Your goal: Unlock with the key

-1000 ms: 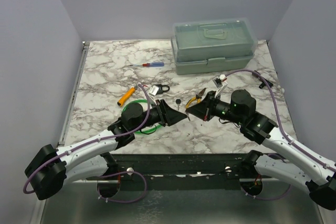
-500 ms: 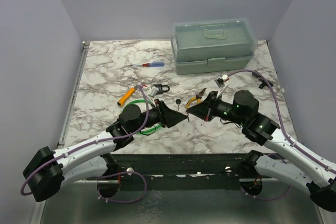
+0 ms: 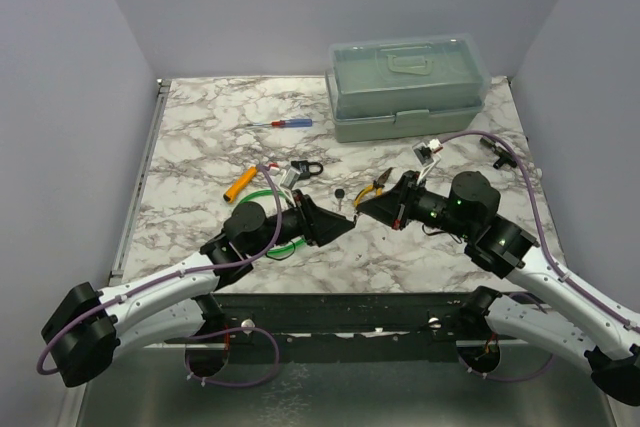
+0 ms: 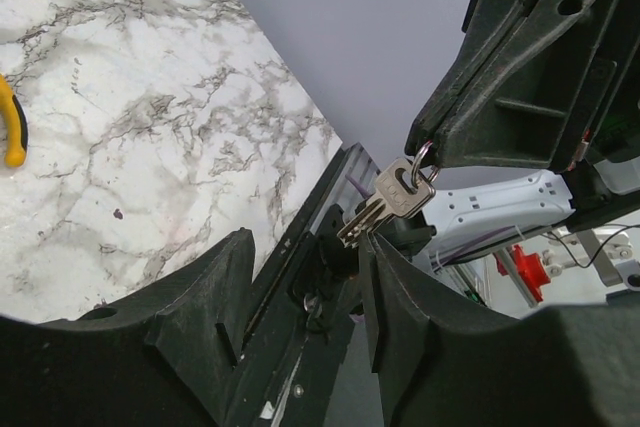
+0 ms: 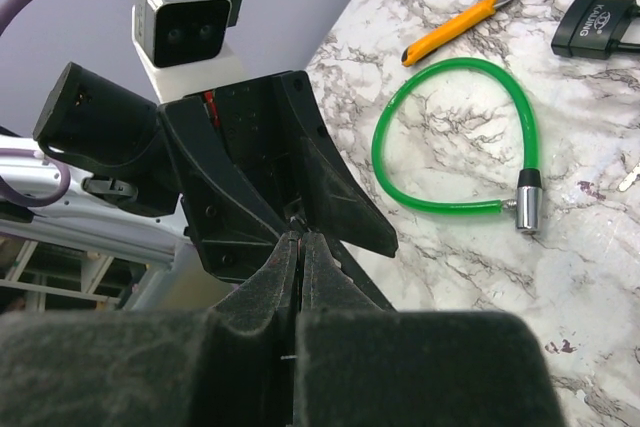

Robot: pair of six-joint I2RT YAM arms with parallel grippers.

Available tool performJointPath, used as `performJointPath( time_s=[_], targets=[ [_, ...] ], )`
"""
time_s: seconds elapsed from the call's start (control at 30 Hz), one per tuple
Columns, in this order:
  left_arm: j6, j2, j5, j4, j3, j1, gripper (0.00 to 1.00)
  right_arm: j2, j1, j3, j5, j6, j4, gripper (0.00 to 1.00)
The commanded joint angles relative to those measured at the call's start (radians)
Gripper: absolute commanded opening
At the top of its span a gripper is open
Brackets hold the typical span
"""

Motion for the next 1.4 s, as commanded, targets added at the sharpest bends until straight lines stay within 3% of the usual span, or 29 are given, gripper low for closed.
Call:
performJointPath(
  time_s=[0.0, 0.23, 0.77, 1.07, 1.23, 1.37],
  targets=[
    [0.03, 0.006, -0.009, 0.025, -0.002, -0.01, 0.51, -0.011, 0.001, 0.028, -0.009, 0.01, 0.007, 0.0],
    [0.038, 0.007, -0.038, 0.026, -0.003, -0.011, 0.47, -0.002, 0.002, 0.02, -0.035, 0.024, 0.021, 0.0],
    [0.058, 0.053, -0.019, 0.05, 0.045, -0.018, 0.48, 0.015, 0.002, -0.016, -0.075, 0.053, 0.069, 0.0],
    [0.05, 0.043, -0.018, 0.055, 0.04, -0.026, 0.54, 0.015, 0.001, -0.025, -0.031, 0.049, 0.056, 0.0],
    [0.017, 0.058, -0.007, 0.055, 0.035, -0.03, 0.62, 0.032, 0.002, -0.02, -0.021, 0.034, 0.048, 0.0],
    [0.055, -0.006, -0.049, -0.078, 0.035, -0.029, 0.69, 0.03, 0.001, -0.011, 0.005, 0.033, 0.016, 0.0]
  ],
)
